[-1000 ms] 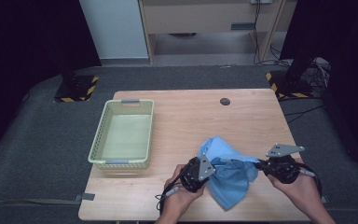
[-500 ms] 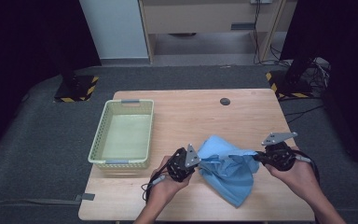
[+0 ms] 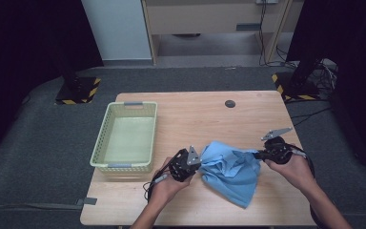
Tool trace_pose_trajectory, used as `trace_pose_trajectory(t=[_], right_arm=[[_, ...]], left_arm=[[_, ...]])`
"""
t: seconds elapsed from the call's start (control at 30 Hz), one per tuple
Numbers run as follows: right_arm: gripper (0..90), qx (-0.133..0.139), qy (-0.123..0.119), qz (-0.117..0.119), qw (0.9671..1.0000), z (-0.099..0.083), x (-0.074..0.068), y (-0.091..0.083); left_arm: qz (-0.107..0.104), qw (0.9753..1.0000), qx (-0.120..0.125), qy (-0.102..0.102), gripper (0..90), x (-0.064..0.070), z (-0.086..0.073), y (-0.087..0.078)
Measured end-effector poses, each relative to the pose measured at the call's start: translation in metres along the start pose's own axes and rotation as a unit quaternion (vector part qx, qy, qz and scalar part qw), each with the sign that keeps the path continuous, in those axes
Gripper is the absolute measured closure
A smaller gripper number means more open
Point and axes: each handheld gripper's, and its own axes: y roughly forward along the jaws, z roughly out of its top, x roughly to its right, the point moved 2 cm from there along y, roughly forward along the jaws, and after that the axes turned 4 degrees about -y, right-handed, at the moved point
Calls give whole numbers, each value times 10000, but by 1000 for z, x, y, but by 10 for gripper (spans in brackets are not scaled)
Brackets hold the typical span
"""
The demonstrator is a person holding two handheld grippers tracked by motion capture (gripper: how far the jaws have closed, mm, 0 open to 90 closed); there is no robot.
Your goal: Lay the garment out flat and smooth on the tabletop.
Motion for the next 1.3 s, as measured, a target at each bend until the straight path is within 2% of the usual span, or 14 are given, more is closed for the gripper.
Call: trace_pose_trajectory(t=[0.17, 0.3, 0.43, 0.5, 0.6, 0.8, 1.03, 1.13, 1.3], right_arm=[[825, 236, 8, 36, 9997, 3, 0, 2], [697, 376, -76, -10, 9993, 1, -2, 2], [532, 596, -31, -112, 9982, -2, -2, -4], [515, 627, -13, -124, 9980, -6, -1, -8], [439, 666, 28, -217, 9975, -12, 1, -14], [436, 731, 70, -234, 9970, -29, 0, -22], [467, 574, 156, -106, 9982, -48, -3, -6], [480, 481, 149, -133, 9986, -52, -8, -4], [471, 466, 25, -5, 9989, -57, -21, -4]], left_arm=[[-31, 10000, -10, -61, 900, 2, -3, -4], [-23, 9998, 111, -166, 898, 4, -5, -5], [-45, 9996, 207, -204, 898, 7, -5, -6], [-52, 9995, 220, -200, 897, 9, -6, -6], [-83, 9995, 234, -200, 898, 10, -6, -6], [-169, 9995, 206, -169, 897, 16, -8, -7], [-212, 9994, 199, -175, 881, 20, -12, -6], [-217, 9993, 248, -175, 829, 22, -12, -8], [-157, 9991, 365, -147, 670, 26, -10, -12]])
